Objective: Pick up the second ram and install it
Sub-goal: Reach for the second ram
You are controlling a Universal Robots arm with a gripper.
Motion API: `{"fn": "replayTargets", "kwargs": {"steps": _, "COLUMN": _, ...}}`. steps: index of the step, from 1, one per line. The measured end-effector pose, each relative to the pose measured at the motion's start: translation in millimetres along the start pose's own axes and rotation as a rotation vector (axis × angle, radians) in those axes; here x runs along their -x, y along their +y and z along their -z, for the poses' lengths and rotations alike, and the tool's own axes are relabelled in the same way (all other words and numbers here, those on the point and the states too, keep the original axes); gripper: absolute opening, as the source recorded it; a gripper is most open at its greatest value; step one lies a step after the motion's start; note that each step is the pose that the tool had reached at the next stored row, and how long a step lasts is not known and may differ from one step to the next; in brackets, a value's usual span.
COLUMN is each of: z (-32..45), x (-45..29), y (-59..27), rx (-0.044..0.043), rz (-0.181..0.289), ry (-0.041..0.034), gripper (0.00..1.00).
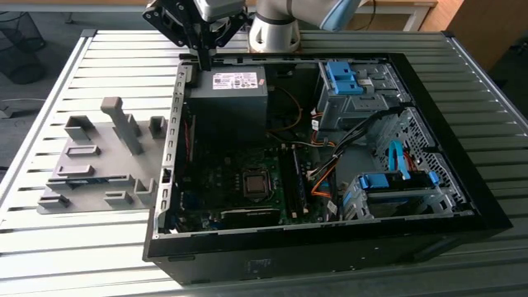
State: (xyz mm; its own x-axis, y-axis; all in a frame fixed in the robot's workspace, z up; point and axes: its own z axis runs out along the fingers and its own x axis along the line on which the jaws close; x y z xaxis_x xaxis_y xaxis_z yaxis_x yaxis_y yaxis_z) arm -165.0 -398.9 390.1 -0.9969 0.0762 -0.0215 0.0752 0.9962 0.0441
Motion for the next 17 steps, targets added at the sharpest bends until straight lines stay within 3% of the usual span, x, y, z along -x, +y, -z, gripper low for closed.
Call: {"fn": "replayTargets", "kwargs": {"steps": 17, "z": -0.3, "x": -10.4, "y": -0.8, "rx": 0.0000, "rz": 0.000, "ry": 0.0001, "gripper": 0.11}}
